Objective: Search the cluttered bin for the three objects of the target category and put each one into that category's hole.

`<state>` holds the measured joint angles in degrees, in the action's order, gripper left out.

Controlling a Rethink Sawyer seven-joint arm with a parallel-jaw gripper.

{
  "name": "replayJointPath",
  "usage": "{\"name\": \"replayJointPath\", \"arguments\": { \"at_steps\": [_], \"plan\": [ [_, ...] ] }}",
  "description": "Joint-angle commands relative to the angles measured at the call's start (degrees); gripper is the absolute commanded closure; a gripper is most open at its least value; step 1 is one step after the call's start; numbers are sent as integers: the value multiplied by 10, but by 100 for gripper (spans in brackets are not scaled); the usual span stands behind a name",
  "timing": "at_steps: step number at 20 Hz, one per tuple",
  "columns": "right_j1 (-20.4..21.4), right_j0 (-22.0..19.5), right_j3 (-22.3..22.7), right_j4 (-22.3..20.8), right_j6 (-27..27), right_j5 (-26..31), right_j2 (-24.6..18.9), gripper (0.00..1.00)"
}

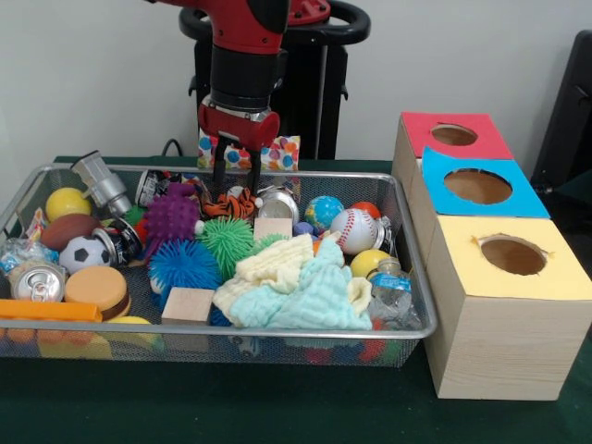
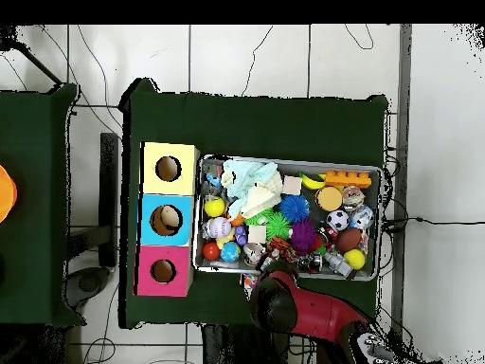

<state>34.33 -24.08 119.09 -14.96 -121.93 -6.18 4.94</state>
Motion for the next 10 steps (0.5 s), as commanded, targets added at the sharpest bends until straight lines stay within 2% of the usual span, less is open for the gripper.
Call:
{"name": "replayJointPath", "arguments": {
  "at_steps": [1, 4, 10],
  "plan": [
    [-4, 2, -34, 27, -79, -1, -24, 0],
    [-3, -7, -40, 11, -59, 12, -34, 0],
    [-24, -5, -42, 15, -68, -4, -35, 0]
  ]
}}
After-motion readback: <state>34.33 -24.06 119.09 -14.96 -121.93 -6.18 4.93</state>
